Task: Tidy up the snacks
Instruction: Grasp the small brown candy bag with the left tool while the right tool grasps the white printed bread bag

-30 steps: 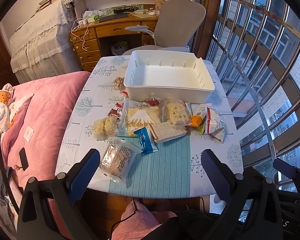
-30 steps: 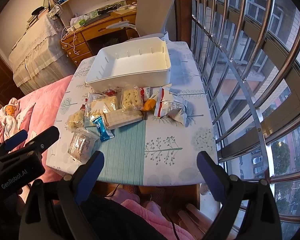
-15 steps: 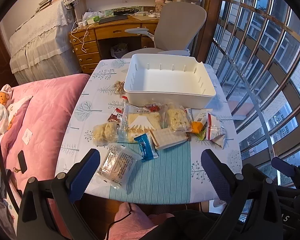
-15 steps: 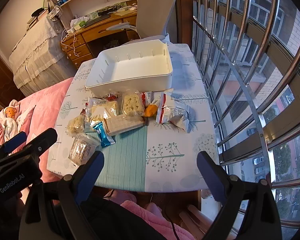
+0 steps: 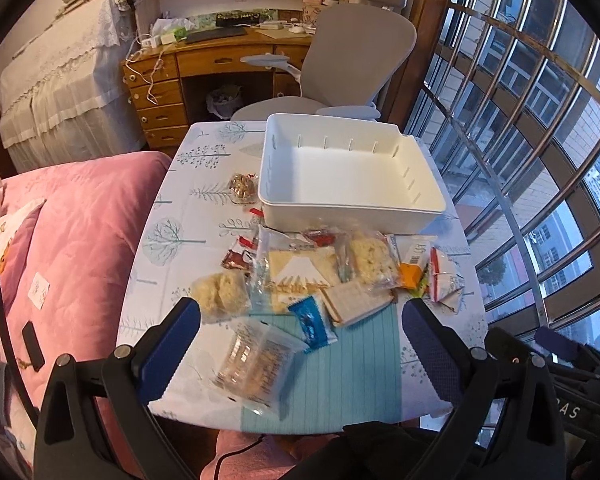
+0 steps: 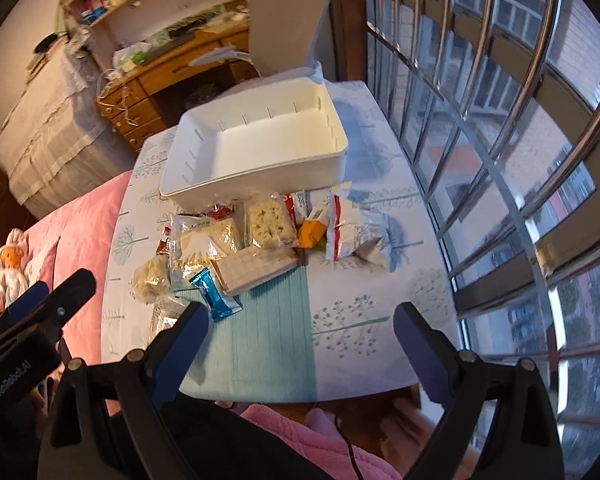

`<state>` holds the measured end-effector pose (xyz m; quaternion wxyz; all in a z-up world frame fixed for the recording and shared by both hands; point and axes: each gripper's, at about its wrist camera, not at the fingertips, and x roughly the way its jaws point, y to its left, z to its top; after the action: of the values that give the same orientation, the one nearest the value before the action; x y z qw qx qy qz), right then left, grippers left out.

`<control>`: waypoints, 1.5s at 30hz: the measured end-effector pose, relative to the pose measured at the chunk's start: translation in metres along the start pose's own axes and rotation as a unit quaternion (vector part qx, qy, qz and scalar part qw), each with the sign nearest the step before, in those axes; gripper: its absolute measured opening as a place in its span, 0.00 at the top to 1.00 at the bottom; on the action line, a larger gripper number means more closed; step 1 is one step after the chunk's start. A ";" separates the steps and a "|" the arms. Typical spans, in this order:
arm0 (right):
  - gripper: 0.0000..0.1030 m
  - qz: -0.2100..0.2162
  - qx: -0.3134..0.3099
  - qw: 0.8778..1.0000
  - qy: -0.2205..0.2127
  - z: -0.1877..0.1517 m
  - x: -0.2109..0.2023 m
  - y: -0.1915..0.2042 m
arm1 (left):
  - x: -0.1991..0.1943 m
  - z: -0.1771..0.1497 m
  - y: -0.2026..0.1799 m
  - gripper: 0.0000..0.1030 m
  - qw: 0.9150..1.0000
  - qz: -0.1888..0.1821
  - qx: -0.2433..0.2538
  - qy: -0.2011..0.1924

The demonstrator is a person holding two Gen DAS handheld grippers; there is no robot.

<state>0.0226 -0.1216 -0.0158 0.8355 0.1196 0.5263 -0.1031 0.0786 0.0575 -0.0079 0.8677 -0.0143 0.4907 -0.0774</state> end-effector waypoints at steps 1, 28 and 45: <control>0.08 -0.003 0.011 1.000 0.005 0.001 0.004 0.005 | 0.004 0.004 0.006 0.02 1.000 -0.006 0.003 0.002; 0.08 0.005 0.255 0.961 0.109 -0.045 0.087 0.111 | 0.144 0.111 0.144 0.02 0.982 -0.081 0.135 0.104; 0.08 0.011 0.206 0.956 0.211 -0.071 0.181 0.155 | 0.257 0.155 0.159 0.02 0.988 -0.098 0.053 0.103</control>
<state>0.0853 0.0394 -0.1949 0.6638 0.3138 0.6567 -0.1722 0.3601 0.1687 -0.1625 0.8006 -0.0086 0.5685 -0.1893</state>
